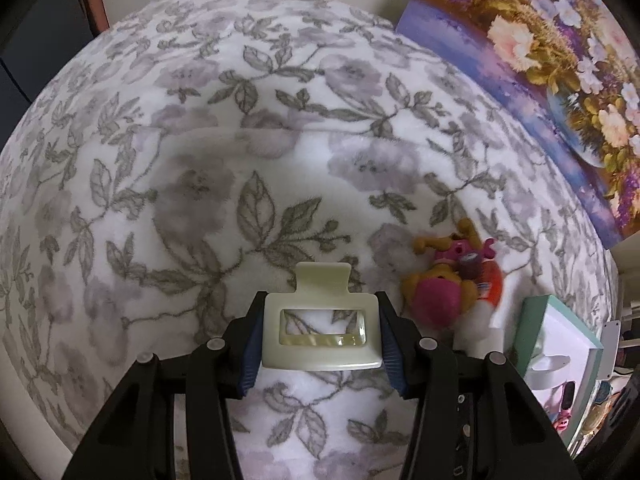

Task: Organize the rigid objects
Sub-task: 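Carry the hair clip and white charger over the white tray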

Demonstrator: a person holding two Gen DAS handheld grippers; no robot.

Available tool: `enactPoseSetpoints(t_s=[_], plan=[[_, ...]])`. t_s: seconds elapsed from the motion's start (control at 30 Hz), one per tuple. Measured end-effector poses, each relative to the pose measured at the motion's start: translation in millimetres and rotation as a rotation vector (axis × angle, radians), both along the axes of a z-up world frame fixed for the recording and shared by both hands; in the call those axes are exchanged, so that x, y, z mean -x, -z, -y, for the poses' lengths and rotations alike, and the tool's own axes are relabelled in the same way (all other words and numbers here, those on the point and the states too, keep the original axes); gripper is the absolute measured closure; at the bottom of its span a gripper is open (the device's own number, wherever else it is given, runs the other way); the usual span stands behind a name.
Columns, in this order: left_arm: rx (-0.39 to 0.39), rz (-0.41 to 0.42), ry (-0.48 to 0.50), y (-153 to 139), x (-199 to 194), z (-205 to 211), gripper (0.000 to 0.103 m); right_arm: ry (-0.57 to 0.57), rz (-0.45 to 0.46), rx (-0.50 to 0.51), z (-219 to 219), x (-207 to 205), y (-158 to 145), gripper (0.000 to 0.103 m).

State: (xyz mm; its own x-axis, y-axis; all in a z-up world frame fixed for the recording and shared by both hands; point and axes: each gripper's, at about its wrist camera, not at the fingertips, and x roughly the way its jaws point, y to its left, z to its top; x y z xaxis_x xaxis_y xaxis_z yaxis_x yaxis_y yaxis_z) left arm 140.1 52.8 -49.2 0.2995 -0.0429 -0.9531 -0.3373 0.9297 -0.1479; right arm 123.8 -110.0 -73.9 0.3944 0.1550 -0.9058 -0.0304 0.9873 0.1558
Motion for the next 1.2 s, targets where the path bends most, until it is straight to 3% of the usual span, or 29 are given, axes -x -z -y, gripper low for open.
enactPoseSetpoints(t_s=[0.37, 0.9, 1.2], plan=[[-0.002, 0.095, 0.036, -43.0, 19.5, 18.8, 0.051, 0.098, 0.009, -0.094, 29.4, 24.8, -24.3, 0.058], [-0.016, 0.232, 0.123, -91.9, 42.6, 53.9, 0.051, 0.162, 0.082, -0.107, 58.4, 62.9, -77.6, 0.058], [-0.065, 0.274, 0.187, -106.8, 56.0, 82.0, 0.051, 0.209, 0.115, -0.132, 83.9, 85.9, -94.6, 0.058]])
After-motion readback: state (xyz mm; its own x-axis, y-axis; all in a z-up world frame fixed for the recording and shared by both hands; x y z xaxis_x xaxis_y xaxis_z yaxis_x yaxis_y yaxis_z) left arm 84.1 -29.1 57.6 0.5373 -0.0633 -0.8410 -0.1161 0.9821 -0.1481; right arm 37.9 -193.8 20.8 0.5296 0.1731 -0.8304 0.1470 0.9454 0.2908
